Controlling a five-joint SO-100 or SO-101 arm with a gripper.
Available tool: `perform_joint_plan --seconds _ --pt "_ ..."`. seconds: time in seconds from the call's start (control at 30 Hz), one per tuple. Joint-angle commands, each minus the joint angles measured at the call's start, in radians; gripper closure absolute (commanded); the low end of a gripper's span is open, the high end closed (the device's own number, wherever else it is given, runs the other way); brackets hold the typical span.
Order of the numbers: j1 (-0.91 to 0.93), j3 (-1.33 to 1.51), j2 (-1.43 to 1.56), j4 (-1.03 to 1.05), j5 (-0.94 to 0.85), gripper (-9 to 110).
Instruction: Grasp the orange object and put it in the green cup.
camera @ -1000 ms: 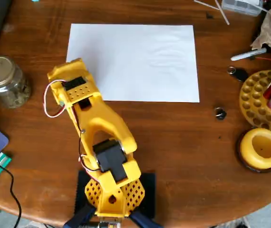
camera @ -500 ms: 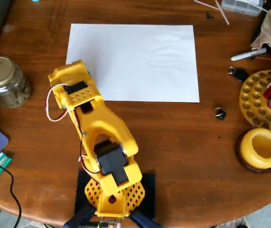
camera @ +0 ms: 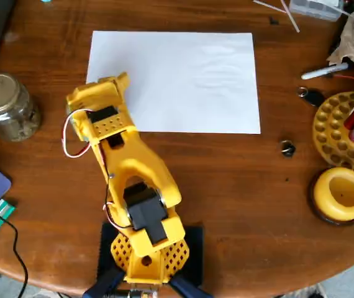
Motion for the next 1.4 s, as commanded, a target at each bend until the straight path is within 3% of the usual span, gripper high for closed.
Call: perform_joint_plan --seconds 0.0,0.17,0.37,0.73,0.97,1.37 --pt "0.054 0.017 0.043 0.003 -0.018 102" --pt "0.140 0.034 0.216 0.175 -0.071 102" --pt "0.295 0.023 0.454 0.394 -0.314 102" --pt "0.466 0.282 0.959 0.463 -1.204 102" --pt "0.497 0.385 1.029 0.666 -1.520 102" --pt "0.497 0.472 1.029 0.916 -1.583 102"
